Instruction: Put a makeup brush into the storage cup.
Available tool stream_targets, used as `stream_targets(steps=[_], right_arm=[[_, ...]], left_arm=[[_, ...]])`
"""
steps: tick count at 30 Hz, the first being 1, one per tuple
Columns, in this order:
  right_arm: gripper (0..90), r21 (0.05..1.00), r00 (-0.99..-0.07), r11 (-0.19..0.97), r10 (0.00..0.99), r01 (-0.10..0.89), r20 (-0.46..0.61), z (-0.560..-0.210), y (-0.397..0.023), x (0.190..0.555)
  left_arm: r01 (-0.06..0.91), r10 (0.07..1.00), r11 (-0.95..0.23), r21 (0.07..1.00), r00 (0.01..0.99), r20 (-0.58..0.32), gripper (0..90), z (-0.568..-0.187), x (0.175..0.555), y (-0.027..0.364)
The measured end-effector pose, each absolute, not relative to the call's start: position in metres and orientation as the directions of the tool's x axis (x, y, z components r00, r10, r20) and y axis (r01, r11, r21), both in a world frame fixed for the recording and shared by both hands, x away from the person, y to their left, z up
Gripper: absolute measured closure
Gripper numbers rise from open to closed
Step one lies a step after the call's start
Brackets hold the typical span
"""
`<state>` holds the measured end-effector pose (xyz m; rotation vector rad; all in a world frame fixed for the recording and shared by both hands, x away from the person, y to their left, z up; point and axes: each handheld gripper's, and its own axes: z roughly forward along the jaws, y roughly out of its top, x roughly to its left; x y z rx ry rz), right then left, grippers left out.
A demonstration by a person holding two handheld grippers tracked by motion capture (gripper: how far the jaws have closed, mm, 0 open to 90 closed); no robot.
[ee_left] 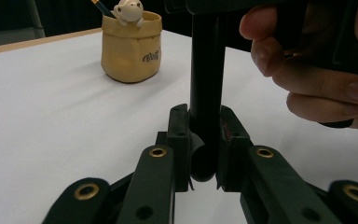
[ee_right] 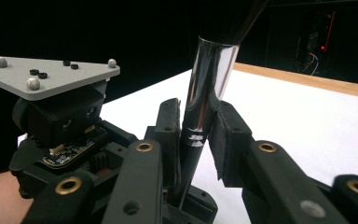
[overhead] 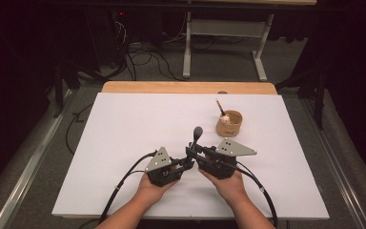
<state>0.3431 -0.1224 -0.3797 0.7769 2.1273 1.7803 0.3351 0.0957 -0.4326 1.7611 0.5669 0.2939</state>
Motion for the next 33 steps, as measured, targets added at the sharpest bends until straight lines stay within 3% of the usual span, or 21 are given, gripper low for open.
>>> stream_targets(steps=[23,33], right_arm=[[79.9,0.962,-0.837,0.106,0.524,0.251,0.161,-0.3805,-0.1205,0.3434],[80.1,0.962,-0.84,0.114,0.52,0.249,0.156,-0.3804,-0.1191,0.3416]], left_arm=[[0.231,0.53,-0.186,0.955,0.842,-0.1,76.7,-0.4335,0.337,0.0956],[0.224,0.531,-0.176,0.958,0.841,-0.099,67.1,-0.4308,0.3356,0.0961]])
